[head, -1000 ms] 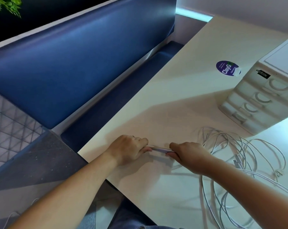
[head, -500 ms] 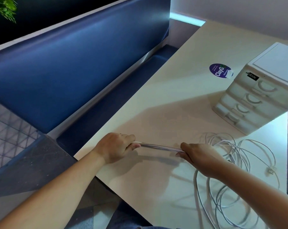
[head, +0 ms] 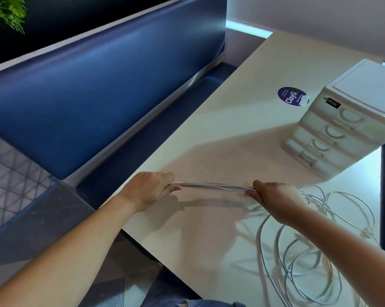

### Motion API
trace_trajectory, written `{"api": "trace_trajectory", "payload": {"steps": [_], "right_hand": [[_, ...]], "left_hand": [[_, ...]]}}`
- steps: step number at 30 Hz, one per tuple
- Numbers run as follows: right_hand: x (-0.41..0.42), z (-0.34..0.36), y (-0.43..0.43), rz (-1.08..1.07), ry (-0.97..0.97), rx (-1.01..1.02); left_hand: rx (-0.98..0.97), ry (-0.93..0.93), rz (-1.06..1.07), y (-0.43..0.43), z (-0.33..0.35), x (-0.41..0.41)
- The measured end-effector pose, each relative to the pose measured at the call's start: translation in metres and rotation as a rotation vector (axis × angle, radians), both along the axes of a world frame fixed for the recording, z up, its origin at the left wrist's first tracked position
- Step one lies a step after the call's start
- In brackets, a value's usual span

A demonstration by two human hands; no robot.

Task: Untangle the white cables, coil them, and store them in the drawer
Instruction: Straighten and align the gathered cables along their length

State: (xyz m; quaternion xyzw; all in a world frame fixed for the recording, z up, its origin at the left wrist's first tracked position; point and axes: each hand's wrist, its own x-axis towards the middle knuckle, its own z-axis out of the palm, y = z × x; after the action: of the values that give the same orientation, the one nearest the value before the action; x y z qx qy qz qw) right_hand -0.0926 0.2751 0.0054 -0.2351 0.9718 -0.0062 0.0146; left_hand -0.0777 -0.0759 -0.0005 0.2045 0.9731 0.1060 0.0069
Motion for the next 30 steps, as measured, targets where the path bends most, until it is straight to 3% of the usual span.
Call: {"api": "trace_trajectory", "payload": {"steps": [5,9,19,24,27,30], "right_hand": [[0.002,0.001,-0.002,-0.1,0.018,0.029],[0.004,0.0,-0.003,-0.087,0.012,-0.039],[0.006,0.012,-0.001,0.064,0.018,-0.005],[0.007,0.032,-0.022,0.162,0.027,-0.005],[0.005,0.047,-0.03,0.182,0.042,-0.02],[0.003,0.053,-0.028,0.182,0.051,-0.049]], "left_hand": [[-0.001,-0.021,0.004,-0.006,-0.004,0.002],[0.01,-0.179,0.071,-0.003,-0.008,0.006],[-0.272,-0.222,0.09,0.021,0.017,-0.001],[0.017,-0.315,-0.111,0.087,0.048,-0.006],[0.203,-0.444,-0.121,0.116,0.056,-0.005],[0.26,-0.351,-0.103,0.114,0.059,-0.006]]}}
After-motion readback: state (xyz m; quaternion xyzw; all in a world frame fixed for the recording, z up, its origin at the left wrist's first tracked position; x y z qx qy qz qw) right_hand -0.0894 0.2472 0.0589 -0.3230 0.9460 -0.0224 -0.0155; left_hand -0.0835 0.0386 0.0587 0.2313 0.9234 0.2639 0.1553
